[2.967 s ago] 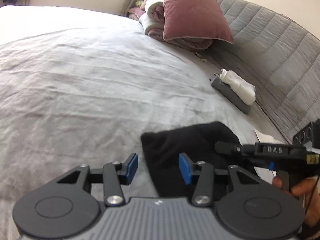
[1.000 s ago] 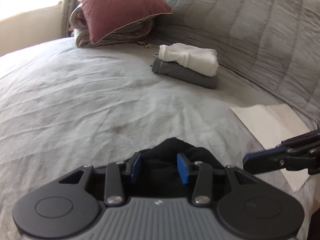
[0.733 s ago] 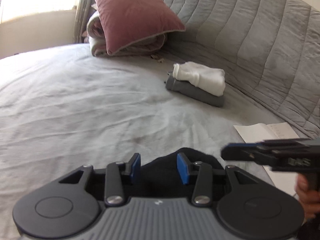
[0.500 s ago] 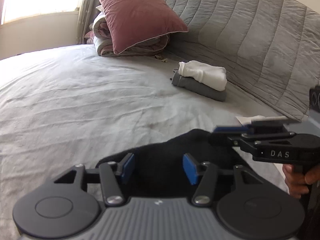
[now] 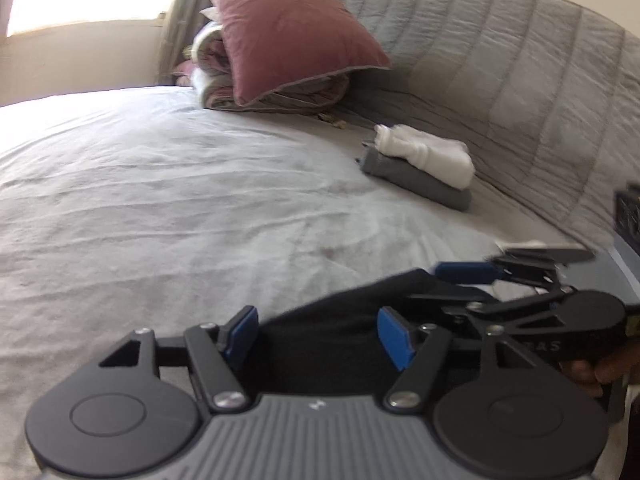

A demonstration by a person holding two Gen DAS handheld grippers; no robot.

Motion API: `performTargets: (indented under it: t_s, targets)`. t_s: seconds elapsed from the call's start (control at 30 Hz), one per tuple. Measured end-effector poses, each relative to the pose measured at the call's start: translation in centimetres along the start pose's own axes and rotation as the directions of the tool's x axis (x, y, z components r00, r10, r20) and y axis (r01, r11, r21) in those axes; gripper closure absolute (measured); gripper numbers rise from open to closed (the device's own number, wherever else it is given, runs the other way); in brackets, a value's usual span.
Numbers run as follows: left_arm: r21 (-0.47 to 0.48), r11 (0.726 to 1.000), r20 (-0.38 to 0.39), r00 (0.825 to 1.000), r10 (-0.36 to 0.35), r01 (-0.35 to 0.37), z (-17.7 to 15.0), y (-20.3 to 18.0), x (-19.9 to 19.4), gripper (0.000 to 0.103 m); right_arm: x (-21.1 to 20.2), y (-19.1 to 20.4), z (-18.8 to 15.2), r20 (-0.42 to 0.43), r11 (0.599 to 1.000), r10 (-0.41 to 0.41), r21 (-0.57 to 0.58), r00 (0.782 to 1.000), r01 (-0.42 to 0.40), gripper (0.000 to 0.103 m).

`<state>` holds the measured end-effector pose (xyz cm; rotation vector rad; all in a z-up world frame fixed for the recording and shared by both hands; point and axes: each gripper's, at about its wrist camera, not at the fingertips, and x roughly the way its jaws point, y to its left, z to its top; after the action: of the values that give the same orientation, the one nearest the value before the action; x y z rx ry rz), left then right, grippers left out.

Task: Fold clothes
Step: 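Open both grippers and press the folded shirt flat, then grasp the folded black shirt with the left gripper while the right gripper grasps it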

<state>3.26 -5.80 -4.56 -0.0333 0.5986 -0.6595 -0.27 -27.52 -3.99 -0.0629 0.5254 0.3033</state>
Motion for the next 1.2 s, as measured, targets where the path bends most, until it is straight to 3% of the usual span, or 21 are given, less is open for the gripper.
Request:
performTargets:
  t_s: [0.1, 0.2, 0.47, 0.67, 0.87, 0.97, 1.07, 1.13, 1.2]
  targets:
    - [-0.009, 1.0, 0.0, 1.0, -0.008, 0.008, 0.4, 0.2, -1.2, 0.035, -1.6, -0.2, 0.2, 0.036, 1.0, 0.002, 0.006, 0.999, -0.002, 0.045]
    - [0.05, 0.998, -0.028, 0.999, -0.037, 0.039, 0.1, -0.9, -2.6, 0.034, -3.4, 0.3, 0.0, 0.045, 0.999, 0.035, -0.018, 0.998, -0.034, 0.042]
    - [0.212, 0.977, -0.114, 0.993, -0.017, 0.041, -3.2, -4.2, -4.9, 0.031, -5.3, 1.6, -2.9, -0.046, 0.986, 0.053, -0.154, 0.998, -0.059, 0.042]
    - [0.217, 0.976, -0.159, 0.987, 0.013, 0.022, -4.8, -4.5, -6.6, 0.03, -7.2, 0.1, -4.0, -0.079, 0.99, 0.057, -0.125, 0.995, -0.067, 0.042]
    - [0.233, 0.972, -0.238, 0.97, 0.037, 0.02, -6.2, -4.5, -8.4, 0.027, -8.5, -0.8, -4.7, -0.107, 0.992, 0.065, -0.105, 0.992, -0.076, 0.04]
    - [0.179, 0.983, -0.268, 0.963, 0.002, 0.048, -5.9, -4.0, -9.3, 0.024, -8.9, -1.5, -4.5, -0.139, 0.992, 0.082, -0.085, 0.987, -0.094, 0.038]
    - [0.052, 0.995, -0.27, 0.961, -0.065, 0.082, -5.2, -2.5, -9.6, 0.022, -8.9, -2.6, -4.0, -0.167, 0.991, 0.13, 0.002, 0.977, -0.132, 0.038]
    - [-0.06, 0.993, -0.264, 0.958, -0.11, 0.097, -4.7, -1.3, -9.3, 0.022, -8.4, -3.8, -3.6, -0.185, 0.975, 0.203, 0.128, 0.962, -0.182, 0.037]
    - [-0.177, 0.979, -0.249, 0.958, -0.141, 0.098, -4.4, 0.1, -8.5, 0.022, -7.4, -5.2, -3.5, -0.191, 0.932, 0.283, 0.285, 0.94, -0.223, 0.037]
